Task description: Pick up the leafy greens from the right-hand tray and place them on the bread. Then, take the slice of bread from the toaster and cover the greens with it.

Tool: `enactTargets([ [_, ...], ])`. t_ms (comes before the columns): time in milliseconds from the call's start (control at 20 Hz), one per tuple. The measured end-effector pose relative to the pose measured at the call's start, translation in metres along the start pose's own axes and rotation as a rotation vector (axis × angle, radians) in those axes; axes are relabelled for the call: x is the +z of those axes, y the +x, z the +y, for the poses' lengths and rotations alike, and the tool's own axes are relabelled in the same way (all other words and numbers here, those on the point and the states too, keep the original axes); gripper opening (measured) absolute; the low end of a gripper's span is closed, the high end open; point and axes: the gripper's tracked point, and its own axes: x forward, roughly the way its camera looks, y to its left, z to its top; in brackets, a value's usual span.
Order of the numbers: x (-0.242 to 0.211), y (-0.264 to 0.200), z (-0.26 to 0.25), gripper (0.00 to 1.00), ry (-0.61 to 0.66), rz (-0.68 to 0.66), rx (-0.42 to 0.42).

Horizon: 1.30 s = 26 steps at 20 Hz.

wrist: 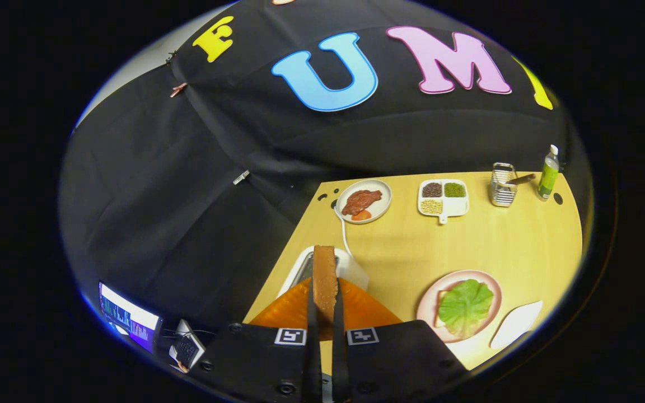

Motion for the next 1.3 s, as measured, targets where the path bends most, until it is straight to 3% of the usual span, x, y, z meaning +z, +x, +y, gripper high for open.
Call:
enactTargets([
  [500,-0.042,-0.012,-0.148,0.12,0.051,0.031,-0.139],
  [900,-0.087,0.033,-0.192,0.12,0.168,0.112,-0.103],
  [1300,-0.115,0.058,-0.261,0.12,0.094,0.196,-0.26],
])
